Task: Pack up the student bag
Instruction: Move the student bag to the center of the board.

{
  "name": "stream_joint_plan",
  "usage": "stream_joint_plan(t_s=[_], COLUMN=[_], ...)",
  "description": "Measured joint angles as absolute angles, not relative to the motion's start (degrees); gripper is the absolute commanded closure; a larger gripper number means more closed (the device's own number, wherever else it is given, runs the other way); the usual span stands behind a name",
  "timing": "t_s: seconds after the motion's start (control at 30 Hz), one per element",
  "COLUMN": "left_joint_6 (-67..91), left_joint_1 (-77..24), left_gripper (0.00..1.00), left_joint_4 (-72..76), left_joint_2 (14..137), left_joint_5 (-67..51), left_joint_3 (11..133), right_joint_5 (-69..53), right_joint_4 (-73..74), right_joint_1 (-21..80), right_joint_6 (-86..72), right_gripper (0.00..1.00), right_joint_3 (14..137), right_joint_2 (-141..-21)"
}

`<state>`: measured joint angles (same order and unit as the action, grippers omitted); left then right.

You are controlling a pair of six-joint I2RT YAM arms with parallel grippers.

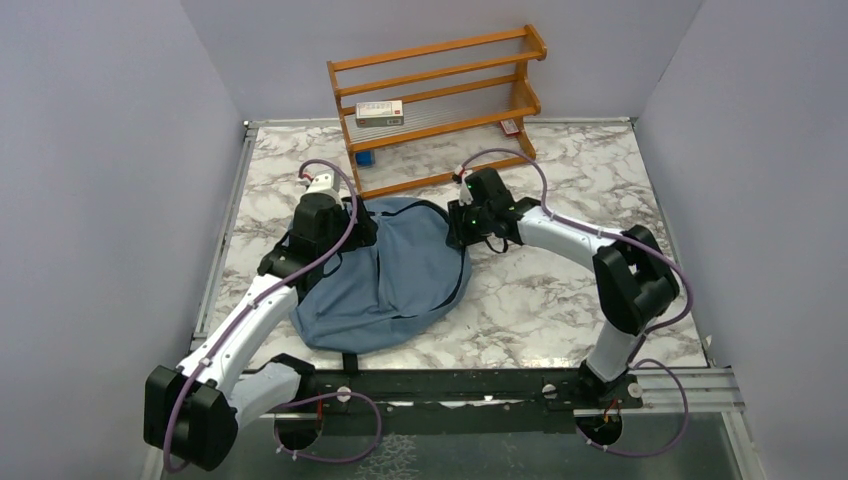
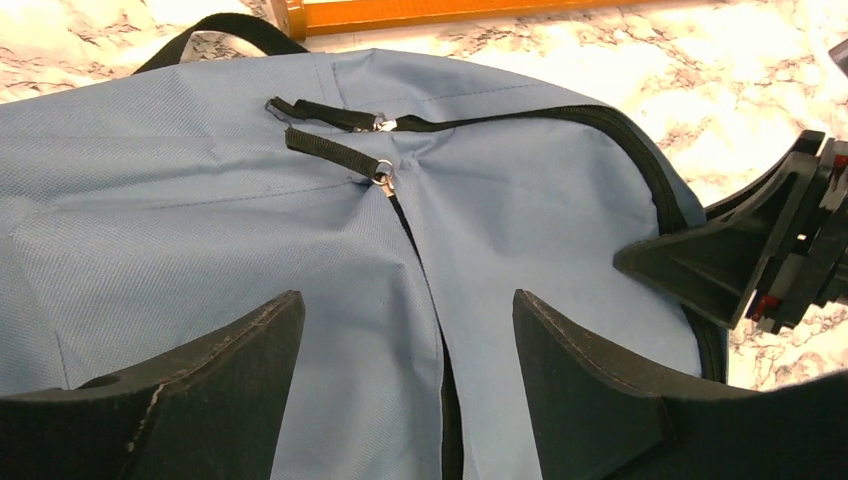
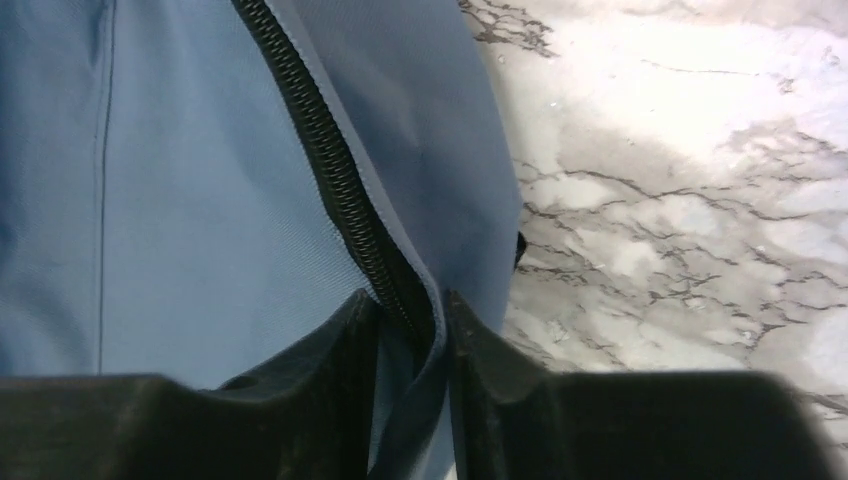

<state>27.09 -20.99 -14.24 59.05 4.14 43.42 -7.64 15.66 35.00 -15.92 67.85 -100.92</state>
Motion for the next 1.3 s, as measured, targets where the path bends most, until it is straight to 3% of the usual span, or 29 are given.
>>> stream_joint_plan(t_s=[0.07, 0.13, 0.53, 0.7, 0.9, 1.13, 1.3], left_joint_6=[26.9, 26.5, 22.6, 21.8, 21.9, 21.5, 19.5], left_joint_1=[-21.0, -20.8, -20.3, -19.9, -14.6, -7.4, -6.8], left_gripper=[0.23, 0.23, 0.22, 0.21, 0.20, 0.18, 0.05], left_joint_4=[-14.3, -14.4, -14.7, -14.7, -14.2, -13.7, -11.7], left_joint_2=[58.5, 57.9, 57.1, 57.1, 58.4, 60.7, 61.5], left_joint_5=[4.1, 4.1, 5.1, 6.2, 4.7, 2.3, 1.8], left_joint_3=[42.9, 42.5, 42.4, 42.4, 42.5, 44.8, 47.5], right_joint_5=[-8.4, -9.8, -7.7, -4.6, -4.8, -4.3, -7.8], right_joint_4=[15.0, 14.0, 16.1, 16.8, 16.8, 18.1, 16.9], right_joint_1=[34.2, 32.8, 12.4, 7.4, 7.1, 7.1, 7.1], right_joint_6=[-16.7, -17.9, -20.4, -19.7, -19.5, -19.4, -19.3], right_gripper=[0.93, 0.99, 0.98, 0.66, 0.44, 0.37, 0.35], right_joint_3=[67.3, 66.5, 57.6, 57.1, 57.1, 57.1, 57.1], right_joint_2=[-100.9, -100.6, -85.6, -83.1, -82.5, -73.6, -64.1])
